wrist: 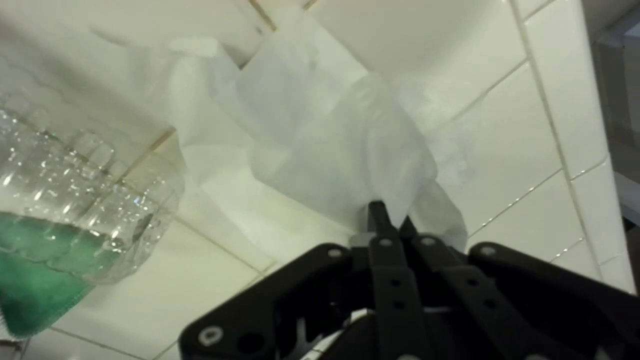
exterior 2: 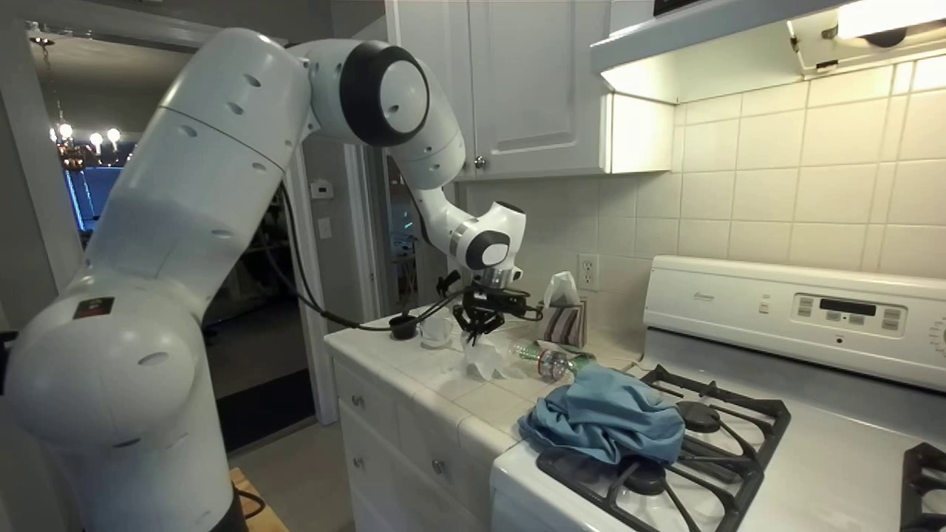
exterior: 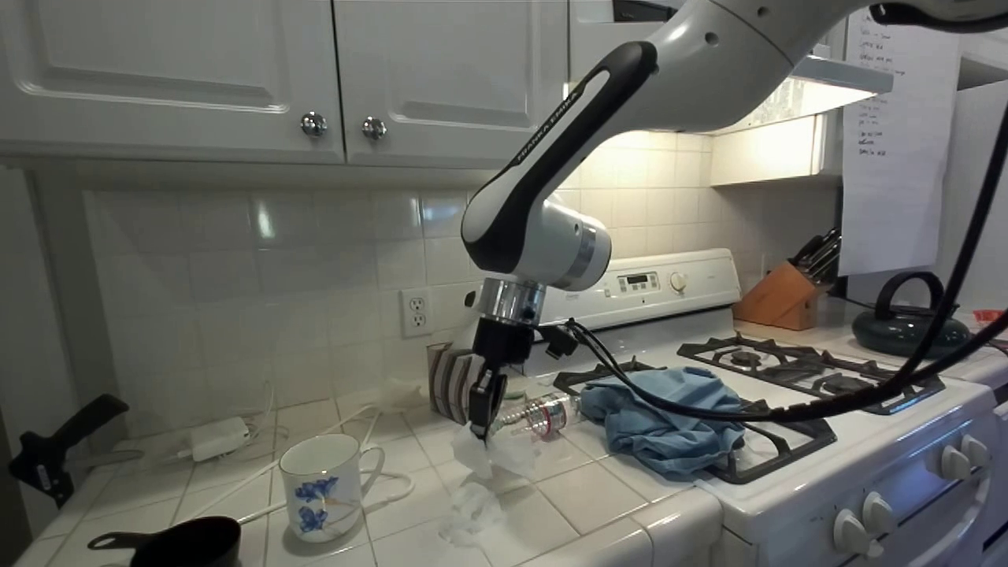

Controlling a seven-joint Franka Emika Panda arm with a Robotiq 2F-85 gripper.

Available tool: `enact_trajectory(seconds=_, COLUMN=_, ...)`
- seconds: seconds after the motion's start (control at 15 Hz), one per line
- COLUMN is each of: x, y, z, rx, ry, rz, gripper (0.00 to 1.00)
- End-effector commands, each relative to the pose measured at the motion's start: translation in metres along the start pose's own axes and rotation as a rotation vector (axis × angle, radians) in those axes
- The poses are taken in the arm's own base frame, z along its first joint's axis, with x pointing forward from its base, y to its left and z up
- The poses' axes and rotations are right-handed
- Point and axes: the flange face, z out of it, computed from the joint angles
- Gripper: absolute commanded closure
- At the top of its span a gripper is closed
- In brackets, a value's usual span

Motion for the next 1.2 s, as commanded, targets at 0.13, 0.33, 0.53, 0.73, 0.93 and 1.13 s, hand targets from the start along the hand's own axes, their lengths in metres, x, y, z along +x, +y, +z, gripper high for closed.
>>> enact_trajectory(seconds=0.13, x=-0.017, y=-0.029, z=0.017, rx=0.146, ry=-0.024, rz=-0.098, gripper=1.00)
enact_trajectory(seconds=0.33, x=-0.024, y=-0.028, z=0.045, rx=0.152, ry=-0.042, rz=-0.144, gripper=1.00)
enact_trajectory(seconds=0.53, x=-0.028, y=-0.029, z=0.067, rx=0.187, ry=-0.067, rz=-0.148, gripper=0.74)
enact_trajectory(seconds=0.73, x=-0.028, y=-0.034, z=0.065, rx=0.166, ry=-0.075, rz=-0.167, gripper=0.60)
enact_trajectory(seconds=0.93, x=-0.021, y=-0.043, z=0.040, rx=0.088, ry=-0.061, rz=-0.192, gripper=0.40)
enact_trajectory(seconds=1.13, x=-0.011, y=-0.052, z=0.010, rx=0.016, ry=-0.065, rz=-0.224, gripper=0.18)
